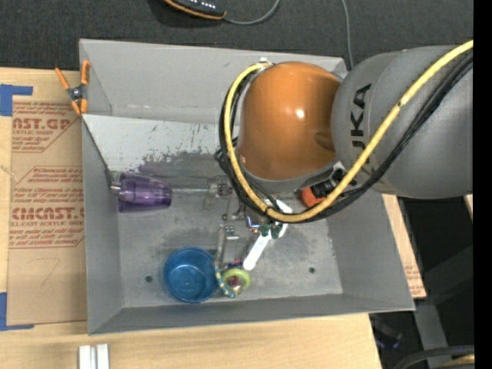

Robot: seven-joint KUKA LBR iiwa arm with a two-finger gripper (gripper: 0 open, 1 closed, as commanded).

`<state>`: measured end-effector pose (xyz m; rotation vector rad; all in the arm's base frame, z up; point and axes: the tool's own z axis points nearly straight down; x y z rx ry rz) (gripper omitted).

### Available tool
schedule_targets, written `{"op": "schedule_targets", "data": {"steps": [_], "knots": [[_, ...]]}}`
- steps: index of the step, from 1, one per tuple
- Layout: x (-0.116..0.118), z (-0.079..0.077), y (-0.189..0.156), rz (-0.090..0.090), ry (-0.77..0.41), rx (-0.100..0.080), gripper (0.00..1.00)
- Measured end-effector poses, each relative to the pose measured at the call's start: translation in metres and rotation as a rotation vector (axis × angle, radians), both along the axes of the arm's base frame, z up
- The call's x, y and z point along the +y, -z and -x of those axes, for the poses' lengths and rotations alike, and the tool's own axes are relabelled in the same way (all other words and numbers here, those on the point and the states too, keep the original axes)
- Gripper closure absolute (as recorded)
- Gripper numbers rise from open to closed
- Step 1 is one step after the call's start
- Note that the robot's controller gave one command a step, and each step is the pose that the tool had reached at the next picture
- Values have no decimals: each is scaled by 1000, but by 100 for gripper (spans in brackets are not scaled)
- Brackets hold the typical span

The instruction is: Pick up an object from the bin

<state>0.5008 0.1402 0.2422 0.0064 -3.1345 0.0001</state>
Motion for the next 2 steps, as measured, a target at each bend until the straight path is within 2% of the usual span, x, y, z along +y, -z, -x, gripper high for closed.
{"op": "schedule_targets", "data": {"steps": [1,2], "knots": [[-1,-2,-4,-1,3,-8,0],[23,15,132,-3,69,-7,0]]}}
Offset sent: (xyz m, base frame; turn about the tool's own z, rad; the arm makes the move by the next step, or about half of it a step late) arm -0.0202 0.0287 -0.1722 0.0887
